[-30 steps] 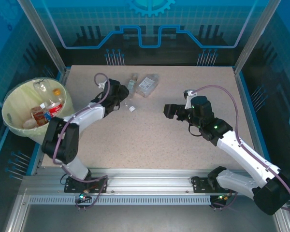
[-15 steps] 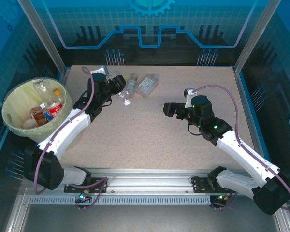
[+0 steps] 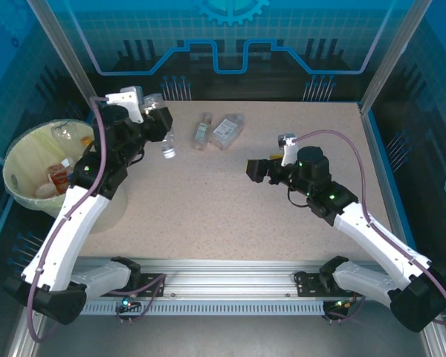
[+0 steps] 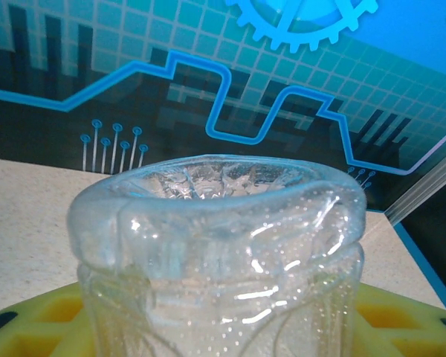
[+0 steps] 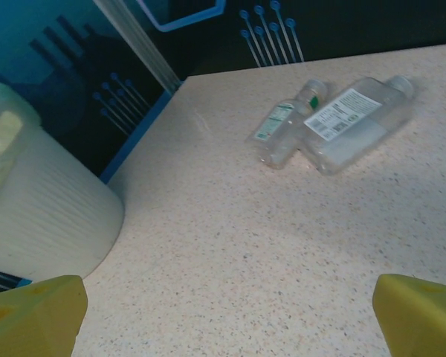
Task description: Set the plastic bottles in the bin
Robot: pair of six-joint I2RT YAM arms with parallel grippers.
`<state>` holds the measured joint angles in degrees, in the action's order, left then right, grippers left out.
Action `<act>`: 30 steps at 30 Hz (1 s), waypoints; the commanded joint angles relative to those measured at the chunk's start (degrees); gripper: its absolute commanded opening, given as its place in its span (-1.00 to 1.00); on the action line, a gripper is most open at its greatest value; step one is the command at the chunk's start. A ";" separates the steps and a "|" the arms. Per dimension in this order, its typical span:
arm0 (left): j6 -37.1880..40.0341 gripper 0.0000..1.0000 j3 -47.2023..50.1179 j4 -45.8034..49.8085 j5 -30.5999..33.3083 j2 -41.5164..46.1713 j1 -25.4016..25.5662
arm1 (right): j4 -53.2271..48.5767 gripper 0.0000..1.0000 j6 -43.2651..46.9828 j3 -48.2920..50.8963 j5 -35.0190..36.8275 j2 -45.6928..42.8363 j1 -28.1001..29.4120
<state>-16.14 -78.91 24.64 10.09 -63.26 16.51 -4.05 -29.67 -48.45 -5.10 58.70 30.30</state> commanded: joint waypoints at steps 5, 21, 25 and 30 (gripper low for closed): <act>9.70 -0.08 -9.59 12.49 6.39 2.04 -1.42 | 4.63 1.00 1.39 -1.53 -2.72 -0.10 0.03; 14.51 -0.08 -20.71 15.96 21.55 -6.28 -22.94 | 4.20 1.00 0.14 -5.56 -2.88 4.54 0.71; 14.41 -0.08 -20.92 15.53 25.01 -6.19 -31.00 | 3.04 1.00 1.14 -6.16 -2.77 4.34 0.76; 12.59 -0.07 -18.50 15.20 25.47 -5.99 -43.57 | 3.34 1.00 2.07 -6.17 -1.92 4.48 0.80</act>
<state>-2.87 -98.10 40.45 33.21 -70.22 -22.26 -1.41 -28.88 -52.93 -6.92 63.18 30.50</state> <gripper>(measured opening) 0.549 0.997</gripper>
